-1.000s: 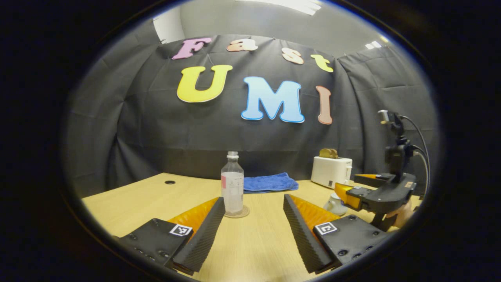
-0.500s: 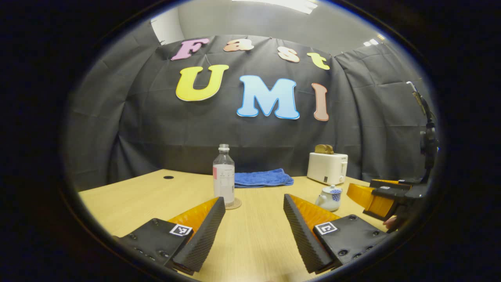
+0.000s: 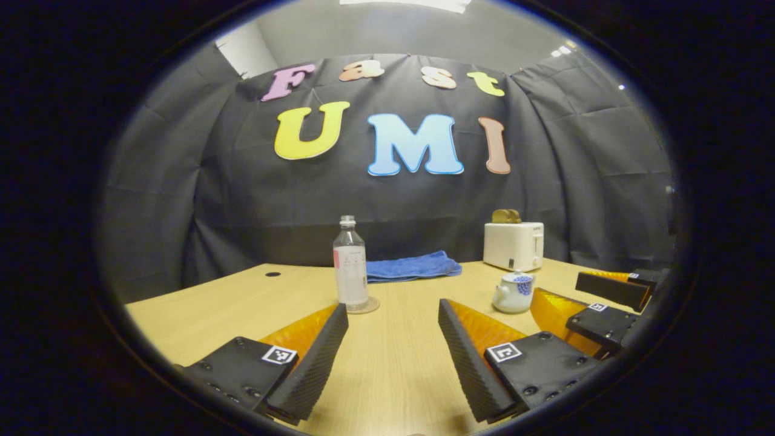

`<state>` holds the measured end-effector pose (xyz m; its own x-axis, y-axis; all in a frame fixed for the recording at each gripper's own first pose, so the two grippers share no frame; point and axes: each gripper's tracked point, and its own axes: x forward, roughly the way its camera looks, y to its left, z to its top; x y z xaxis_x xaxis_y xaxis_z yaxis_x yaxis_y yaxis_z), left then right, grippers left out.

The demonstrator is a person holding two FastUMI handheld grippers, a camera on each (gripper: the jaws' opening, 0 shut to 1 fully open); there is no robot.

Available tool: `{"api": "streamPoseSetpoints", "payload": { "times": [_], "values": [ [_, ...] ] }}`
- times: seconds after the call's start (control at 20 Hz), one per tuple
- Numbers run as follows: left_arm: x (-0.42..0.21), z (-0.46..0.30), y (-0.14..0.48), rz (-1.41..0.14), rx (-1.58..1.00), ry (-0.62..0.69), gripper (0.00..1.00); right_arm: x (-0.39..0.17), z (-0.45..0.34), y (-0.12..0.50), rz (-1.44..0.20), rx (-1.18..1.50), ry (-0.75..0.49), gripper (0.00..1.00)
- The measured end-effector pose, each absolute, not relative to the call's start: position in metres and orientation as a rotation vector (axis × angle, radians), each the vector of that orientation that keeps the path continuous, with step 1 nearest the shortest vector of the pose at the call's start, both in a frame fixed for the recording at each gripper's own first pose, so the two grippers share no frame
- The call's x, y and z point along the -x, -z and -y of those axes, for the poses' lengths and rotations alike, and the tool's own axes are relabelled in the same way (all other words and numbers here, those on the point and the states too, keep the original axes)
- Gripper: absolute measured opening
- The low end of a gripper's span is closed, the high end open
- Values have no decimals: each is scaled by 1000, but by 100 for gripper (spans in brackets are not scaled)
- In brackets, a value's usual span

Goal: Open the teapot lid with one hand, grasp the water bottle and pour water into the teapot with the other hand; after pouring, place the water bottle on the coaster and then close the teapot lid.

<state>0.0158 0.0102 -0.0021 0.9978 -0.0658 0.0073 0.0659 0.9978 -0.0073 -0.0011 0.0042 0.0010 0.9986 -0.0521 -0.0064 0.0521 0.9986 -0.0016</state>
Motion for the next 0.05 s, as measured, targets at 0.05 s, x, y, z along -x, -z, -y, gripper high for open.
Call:
{"api": "streamPoseSetpoints", "payload": {
  "times": [0.05],
  "values": [
    [-14, -7, 3, 7, -1, 63, 100, -1, -6, -3, -2, 3, 54, 94]
  ]
}}
